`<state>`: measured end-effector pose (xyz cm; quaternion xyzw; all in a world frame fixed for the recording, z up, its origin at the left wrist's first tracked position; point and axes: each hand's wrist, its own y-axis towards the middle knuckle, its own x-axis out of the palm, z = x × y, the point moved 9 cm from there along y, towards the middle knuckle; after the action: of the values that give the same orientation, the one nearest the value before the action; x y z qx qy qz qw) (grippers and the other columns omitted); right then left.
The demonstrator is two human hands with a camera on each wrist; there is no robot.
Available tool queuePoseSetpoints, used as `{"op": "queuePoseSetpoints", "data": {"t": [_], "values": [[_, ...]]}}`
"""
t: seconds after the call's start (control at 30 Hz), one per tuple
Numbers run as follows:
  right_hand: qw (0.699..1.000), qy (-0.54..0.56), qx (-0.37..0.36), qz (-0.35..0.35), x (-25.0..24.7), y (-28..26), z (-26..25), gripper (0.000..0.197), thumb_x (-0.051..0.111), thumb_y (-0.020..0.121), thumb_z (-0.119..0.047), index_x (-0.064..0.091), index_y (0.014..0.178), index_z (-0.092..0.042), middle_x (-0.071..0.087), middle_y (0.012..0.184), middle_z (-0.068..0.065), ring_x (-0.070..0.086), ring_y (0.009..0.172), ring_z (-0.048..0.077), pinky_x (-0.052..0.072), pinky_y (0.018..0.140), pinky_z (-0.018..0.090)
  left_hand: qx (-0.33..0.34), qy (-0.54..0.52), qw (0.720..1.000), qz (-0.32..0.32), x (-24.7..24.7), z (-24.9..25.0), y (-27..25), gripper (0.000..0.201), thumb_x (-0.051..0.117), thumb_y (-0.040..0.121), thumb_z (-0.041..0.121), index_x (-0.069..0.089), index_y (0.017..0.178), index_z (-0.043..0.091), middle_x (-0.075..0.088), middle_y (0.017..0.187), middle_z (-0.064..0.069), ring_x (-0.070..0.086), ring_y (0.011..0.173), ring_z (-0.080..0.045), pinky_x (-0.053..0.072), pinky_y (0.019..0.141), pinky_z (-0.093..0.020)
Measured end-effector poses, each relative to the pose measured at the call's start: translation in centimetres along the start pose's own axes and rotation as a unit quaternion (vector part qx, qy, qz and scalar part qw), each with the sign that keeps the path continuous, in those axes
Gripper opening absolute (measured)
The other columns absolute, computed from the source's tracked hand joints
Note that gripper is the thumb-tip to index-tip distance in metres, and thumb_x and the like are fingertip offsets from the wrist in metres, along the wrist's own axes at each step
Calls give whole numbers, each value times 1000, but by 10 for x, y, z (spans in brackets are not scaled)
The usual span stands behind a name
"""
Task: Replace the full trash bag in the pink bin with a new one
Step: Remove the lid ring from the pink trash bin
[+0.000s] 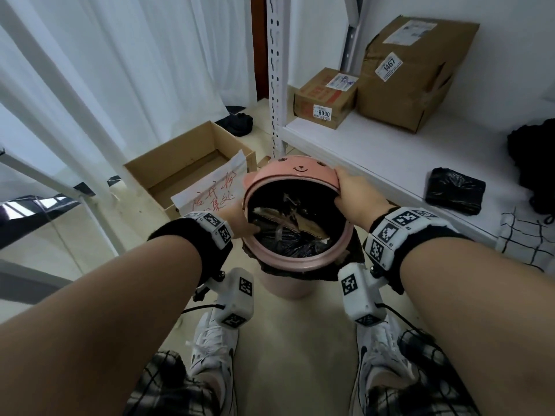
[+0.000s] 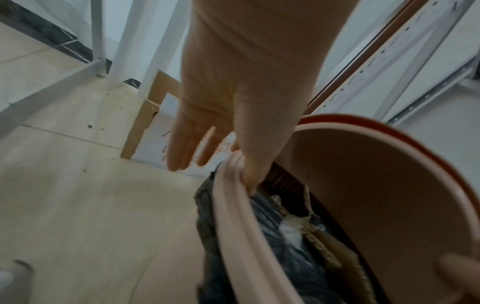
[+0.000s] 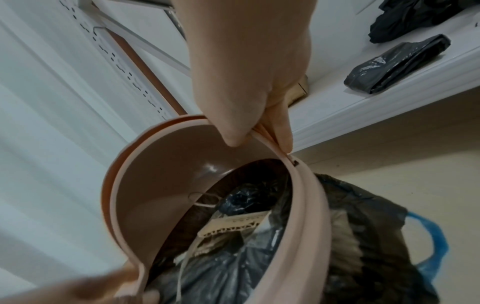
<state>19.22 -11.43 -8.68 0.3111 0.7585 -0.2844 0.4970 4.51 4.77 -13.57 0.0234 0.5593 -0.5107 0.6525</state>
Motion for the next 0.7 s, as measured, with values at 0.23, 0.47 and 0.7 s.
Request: {"op": "queuePoseSetpoints", "data": {"t": [0.23,0.47,0.7], "values": [[976,91,90,173,-44,-19,17,34,62,88,-26,45,108,-6,54,104,12,52,90,30,35,71,32,-47,-178,983,23,-4,-2,7,26,49,95,20,56,78,2,65,81,-15,63,76,-30,54,91,-42],[978,-58,-163,-121,27,-25,-58,30,64,82,-43,56,89,-15,56,85,2,57,82,23,39,66,30,-36,-366,929,53,-10,26,16,23,58,90,20,51,75,4,56,70,-10,55,50,-17,53,52,-25],[979,-112,-133,-105,22,-12,-45,28,59,86,-26,54,104,-5,56,102,12,56,93,29,47,80,36,-7,-493,870,23,0,40,18,15,58,92,16,57,86,2,61,79,-8,63,61,-10,57,58,-18]]}}
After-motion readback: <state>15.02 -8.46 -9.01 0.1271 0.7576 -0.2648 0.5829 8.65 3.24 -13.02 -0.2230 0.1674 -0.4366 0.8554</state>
